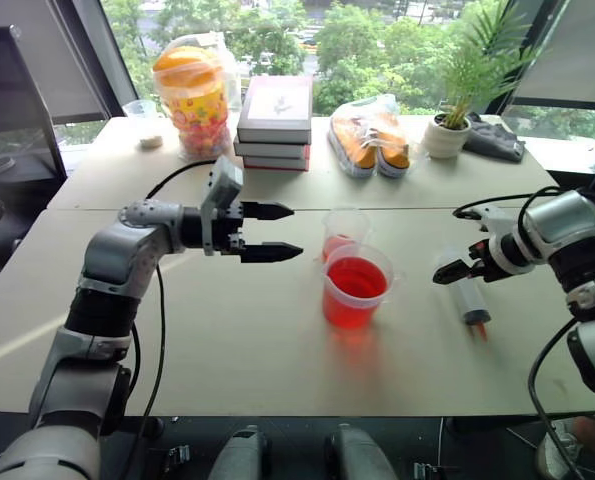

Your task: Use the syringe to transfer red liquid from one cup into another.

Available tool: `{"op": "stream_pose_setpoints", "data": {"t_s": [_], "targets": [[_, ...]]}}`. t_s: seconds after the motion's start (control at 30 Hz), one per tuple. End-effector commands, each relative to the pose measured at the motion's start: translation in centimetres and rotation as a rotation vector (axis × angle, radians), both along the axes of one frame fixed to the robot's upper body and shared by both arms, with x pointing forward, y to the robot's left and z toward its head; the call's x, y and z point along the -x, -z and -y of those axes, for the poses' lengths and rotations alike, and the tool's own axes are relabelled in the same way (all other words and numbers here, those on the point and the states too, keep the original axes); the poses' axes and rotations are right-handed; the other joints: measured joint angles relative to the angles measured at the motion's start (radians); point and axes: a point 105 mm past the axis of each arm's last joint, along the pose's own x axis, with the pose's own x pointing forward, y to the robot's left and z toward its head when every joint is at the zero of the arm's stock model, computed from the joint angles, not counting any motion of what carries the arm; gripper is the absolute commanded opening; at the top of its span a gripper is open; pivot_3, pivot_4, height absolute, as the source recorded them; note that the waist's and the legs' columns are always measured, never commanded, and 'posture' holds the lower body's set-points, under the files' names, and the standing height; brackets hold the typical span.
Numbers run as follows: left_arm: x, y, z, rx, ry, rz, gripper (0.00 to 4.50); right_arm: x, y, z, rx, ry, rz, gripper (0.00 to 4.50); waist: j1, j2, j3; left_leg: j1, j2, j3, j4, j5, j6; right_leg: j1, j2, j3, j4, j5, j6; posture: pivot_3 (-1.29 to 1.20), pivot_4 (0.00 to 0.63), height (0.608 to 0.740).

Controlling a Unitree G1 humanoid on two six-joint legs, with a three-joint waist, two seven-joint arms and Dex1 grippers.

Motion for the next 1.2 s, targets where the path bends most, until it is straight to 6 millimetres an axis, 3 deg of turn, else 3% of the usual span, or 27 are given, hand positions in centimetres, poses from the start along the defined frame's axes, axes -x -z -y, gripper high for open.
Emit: {"op": "stream_pose_setpoints", "data": {"t_s": [0.03, 0.2, 0.23, 0.33, 0.5, 0.57, 0.6, 0.7, 0.8, 0.9, 1.0, 1.2], "targets": [[0.4, -1.3, -0.2, 0.024, -0.004, 0.068, 4.5, -0.5, 0.2, 0.1, 0.024, -0.031, -0.003, 3.96, -0.002, 0.0, 0.0, 0.001, 0.0, 0.0, 0.0, 0.0, 0.0, 0.0, 0.0, 0.0, 0.0, 0.0, 0.0, 0.0, 0.15, 0.74], [0.4, -1.5, -0.5, 0.04, -0.014, 0.063, 4.5, -0.3, 0.6, -0.5, 0.023, -0.066, -0.034, 1.65, -0.004, 0.0, 0.0, 0.002, 0.0, -0.001, 0.0, 0.0, 0.0, 0.001, 0.0, 0.0, 0.001, 0.0, 0.0, 0.0, 0.15, 0.74], [0.4, -1.5, -0.5, 0.039, -0.014, 0.063, 4.5, -0.2, 0.7, -0.6, 0.023, -0.069, -0.04, 1.43, -0.004, 0.0, 0.0, 0.002, 0.0, -0.001, 0.0, 0.0, 0.0, 0.001, 0.0, -0.001, 0.0, 0.0, 0.0, 0.0, 0.15, 0.74], [0.4, -1.4, -0.4, 0.033, -0.008, 0.068, 4.5, -0.2, -0.1, -0.3, 0.028, -0.047, -0.017, 1.42, -0.003, 0.0, 0.0, 0.002, 0.0, -0.001, 0.0, 0.0, 0.0, 0.001, 0.0, -0.001, 0.0, 0.0, 0.0, 0.0, 0.15, 0.74], [0.2, -1.7, -0.3, 0.036, -0.006, 0.07, 4.5, -1.4, -7.1, -0.4, -0.039, 0.043, 0.249, 1.42, 0.001, 0.001, 0.001, 0.0, 0.0, -0.001, -0.001, 0.0, -0.001, -0.001, 0.0, 0.0, 0.001, 0.0, 0.0, 0.0, 0.15, 0.74], [0.2, -1.7, -0.2, 0.037, -0.004, 0.069, 4.5, -1.4, -11.5, -1.7, -0.095, -0.021, 0.472, 1.42, 0.004, 0.001, 0.001, -0.001, 0.0, -0.001, -0.002, 0.0, -0.001, -0.003, 0.0, 0.0, 0.001, 0.0, 0.0, 0.0, 0.15, 0.74], [0.1, -1.7, -0.2, 0.035, -0.001, 0.069, 4.5, -0.6, -13.6, -2.6, -0.145, -0.04, 0.551, 1.42, 0.003, 0.001, 0.001, -0.002, 0.0, -0.001, -0.002, 0.0, -0.001, -0.004, 0.0, 0.0, 0.001, 0.0, 0.0, 0.0, 0.15, 0.74], [0.0, -1.9, 0.2, 0.032, 0.024, 0.068, 4.5, 2.7, -22.3, -6.2, -0.321, -0.148, 1.028, 1.42, 0.002, 0.001, 0.001, -0.007, 0.0, -0.001, -0.002, 0.0, -0.001, -0.01, 0.0, 0.0, 0.002, 0.0, 0.0, 0.0, 0.15, 0.74], [-0.3, -2.1, 0.4, 0.033, 0.043, 0.07, 4.5, 5.4, -24.7, -8.5, -0.417, -0.207, 1.253, 1.42, 0.004, 0.0, -0.001, -0.012, 0.0, -0.002, -0.001, 0.001, -0.002, -0.014, 0.0, -0.001, 0.005, 0.0, 0.0, 0.0, 0.15, 0.74], [-0.5, -2.5, 1.0, 0.032, 0.067, 0.073, 4.5, 8.1, -24.9, -11.5, -0.53, -0.316, 1.396, 1.42, 0.004, -0.001, -0.001, -0.012, 0.0, -0.002, 0.0, 0.001, -0.002, -0.013, -0.001, -0.001, 0.005, 0.0, 0.0, 0.0, 0.15, 0.74], [-0.8, -2.8, 1.4, 0.03, 0.082, 0.073, 4.5, 10.0, -21.8, -14.3, -0.602, -0.431, 1.404, 1.42, 0.006, -0.002, -0.002, -0.012, -0.001, -0.002, 0.001, 0.003, -0.002, -0.013, -0.001, -0.001, 0.005, 0.002, 0.0, 0.0, 0.15, 0.74], [-1.0, -3.3, 1.7, 0.02, 0.106, 0.076, 4.5, 11.2, -15.5, -16.2, -0.55, -0.489, 1.358, 1.42, 0.002, -0.002, -0.002, -0.012, -0.001, -0.002, 0.001, 0.003, -0.002, -0.013, -0.001, -0.001, 0.005, 0.002, 0.0, 0.0, 0.15, 0.74]]}}
